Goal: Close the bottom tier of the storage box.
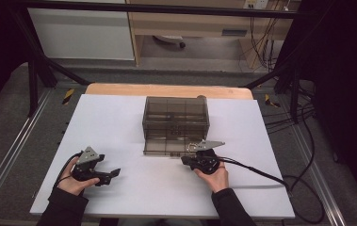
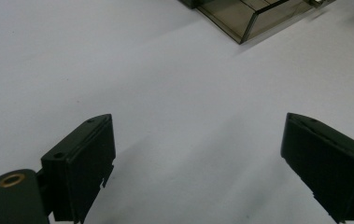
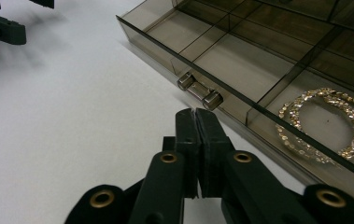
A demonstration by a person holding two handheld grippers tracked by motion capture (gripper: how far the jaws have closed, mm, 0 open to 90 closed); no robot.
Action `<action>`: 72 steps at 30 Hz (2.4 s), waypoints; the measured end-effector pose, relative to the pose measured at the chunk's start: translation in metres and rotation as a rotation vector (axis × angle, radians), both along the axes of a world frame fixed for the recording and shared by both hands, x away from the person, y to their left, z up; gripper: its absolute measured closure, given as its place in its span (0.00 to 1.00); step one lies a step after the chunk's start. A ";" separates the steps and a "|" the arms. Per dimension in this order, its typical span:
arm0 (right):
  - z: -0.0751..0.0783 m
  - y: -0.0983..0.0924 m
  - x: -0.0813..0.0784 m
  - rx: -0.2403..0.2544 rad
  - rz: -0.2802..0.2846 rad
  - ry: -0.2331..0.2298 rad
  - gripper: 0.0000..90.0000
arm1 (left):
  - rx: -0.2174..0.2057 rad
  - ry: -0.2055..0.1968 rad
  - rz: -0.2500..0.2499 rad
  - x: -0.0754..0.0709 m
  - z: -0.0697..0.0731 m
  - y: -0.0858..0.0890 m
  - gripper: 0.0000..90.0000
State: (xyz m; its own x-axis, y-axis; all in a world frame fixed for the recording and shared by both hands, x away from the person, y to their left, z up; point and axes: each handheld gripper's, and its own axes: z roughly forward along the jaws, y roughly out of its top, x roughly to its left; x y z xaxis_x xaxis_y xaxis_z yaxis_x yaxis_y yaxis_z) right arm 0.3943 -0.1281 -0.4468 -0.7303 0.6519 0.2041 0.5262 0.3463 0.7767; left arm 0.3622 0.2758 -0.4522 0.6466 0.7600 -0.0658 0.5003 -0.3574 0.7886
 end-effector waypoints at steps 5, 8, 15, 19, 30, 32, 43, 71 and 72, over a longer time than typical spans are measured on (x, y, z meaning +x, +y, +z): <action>-0.002 0.000 0.003 -0.017 -0.010 0.003 1.00 | 0.000 -0.001 0.000 0.000 0.000 0.000 0.11; -0.005 0.001 0.006 -0.022 -0.015 0.003 1.00 | 0.001 -0.001 0.002 0.000 0.000 0.000 0.11; -0.007 0.001 0.010 -0.035 -0.026 -0.002 1.00 | 0.002 0.001 0.001 0.000 -0.001 0.000 0.11; -0.008 0.001 0.013 -0.042 -0.029 -0.003 1.00 | 0.002 0.000 0.003 0.000 0.000 0.001 0.11; -0.009 0.002 0.019 -0.049 -0.040 -0.003 1.00 | 0.004 0.001 0.002 0.000 -0.001 0.001 0.11; -0.009 0.002 0.020 -0.047 -0.040 -0.004 1.00 | 0.005 0.001 0.002 0.000 -0.001 0.001 0.11; -0.009 0.002 0.024 -0.048 -0.050 -0.008 1.00 | 0.004 0.000 0.004 0.000 -0.001 0.001 0.11; -0.007 0.002 0.042 -0.048 -0.072 -0.012 1.00 | 0.003 0.000 0.003 0.000 0.000 0.001 0.11; -0.007 0.002 0.043 -0.049 -0.073 -0.015 1.00 | 0.003 -0.001 0.003 0.000 0.000 0.001 0.11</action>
